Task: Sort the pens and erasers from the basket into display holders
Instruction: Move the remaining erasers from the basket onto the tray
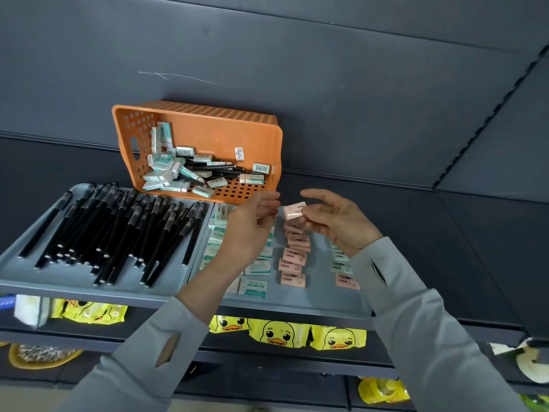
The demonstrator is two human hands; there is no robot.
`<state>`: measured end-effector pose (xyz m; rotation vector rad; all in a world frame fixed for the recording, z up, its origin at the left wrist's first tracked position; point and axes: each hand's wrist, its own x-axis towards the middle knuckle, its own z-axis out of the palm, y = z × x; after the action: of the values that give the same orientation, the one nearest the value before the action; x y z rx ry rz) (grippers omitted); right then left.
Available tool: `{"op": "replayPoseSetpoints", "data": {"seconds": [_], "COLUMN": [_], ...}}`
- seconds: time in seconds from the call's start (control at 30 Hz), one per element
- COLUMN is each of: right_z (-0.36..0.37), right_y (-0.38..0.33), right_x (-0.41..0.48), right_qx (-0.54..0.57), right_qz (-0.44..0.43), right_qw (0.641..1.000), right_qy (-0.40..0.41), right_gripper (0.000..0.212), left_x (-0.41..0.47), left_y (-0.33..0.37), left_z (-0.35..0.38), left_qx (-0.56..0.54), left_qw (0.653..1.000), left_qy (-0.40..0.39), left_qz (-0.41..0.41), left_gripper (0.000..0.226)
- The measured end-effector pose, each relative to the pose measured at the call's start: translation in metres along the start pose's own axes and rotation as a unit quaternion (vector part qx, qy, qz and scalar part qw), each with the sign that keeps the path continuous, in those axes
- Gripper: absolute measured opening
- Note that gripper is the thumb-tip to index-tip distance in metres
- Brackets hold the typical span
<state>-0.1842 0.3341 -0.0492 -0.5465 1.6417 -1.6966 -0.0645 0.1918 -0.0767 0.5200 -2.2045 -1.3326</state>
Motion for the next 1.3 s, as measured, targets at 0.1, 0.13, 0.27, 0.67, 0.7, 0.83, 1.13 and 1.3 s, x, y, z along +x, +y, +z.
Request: {"op": "replayPoseSetpoints", "data": {"seconds": [0.1,0.13,0.27,0.67,0.7,0.83,1.13,1.3], "right_z": [-0.009,-0.011,-0.018,-0.009,-0.008,0.010,0.122,0.156], "right_y": [-0.001,-0.001,0.006,0.011,0.009,-0.006,-0.032,-0.026], "right_x": [0.002,0.003,0.014,0.034,0.035,0.036,0.094,0.145], "right_qx": [-0.024,-0.037,-0.156,-0.440,-0.465,-0.488,-0.590,-0.692], "right_qz": [-0.008,-0.007,0.002,-0.019,-0.031,-0.114,-0.184,-0.141], "right_qw": [0.998,0.997,0.980,0.895,0.882,0.864,0.784,0.708], "right_qy": [0.050,0.073,0.125,0.069,0.064,0.041,-0.048,-0.015], "right_gripper": [0.025,0.021,0.015,0.010,0.010,0.015,0.042,0.038], "left_x": [0.001,0.001,0.003,0.002,0.001,0.004,0.063,0.095], "left_y": [-0.003,-0.003,0.003,-0.003,-0.004,-0.015,-0.061,-0.081], "left_z": [0.003,0.006,0.016,0.017,0.014,-0.018,-0.156,-0.175], "left_qx": [0.158,0.193,0.267,0.289,0.286,0.280,0.430,0.515], "left_qw": [0.983,0.973,0.945,0.934,0.935,0.943,0.903,0.853], "left_qy": [-0.033,-0.052,-0.099,-0.087,-0.082,-0.028,0.021,-0.082], "left_qz": [0.093,0.116,0.159,0.188,0.193,0.179,0.005,-0.004], "left_gripper": [0.039,0.037,0.031,0.018,0.018,0.018,0.061,0.063]}}
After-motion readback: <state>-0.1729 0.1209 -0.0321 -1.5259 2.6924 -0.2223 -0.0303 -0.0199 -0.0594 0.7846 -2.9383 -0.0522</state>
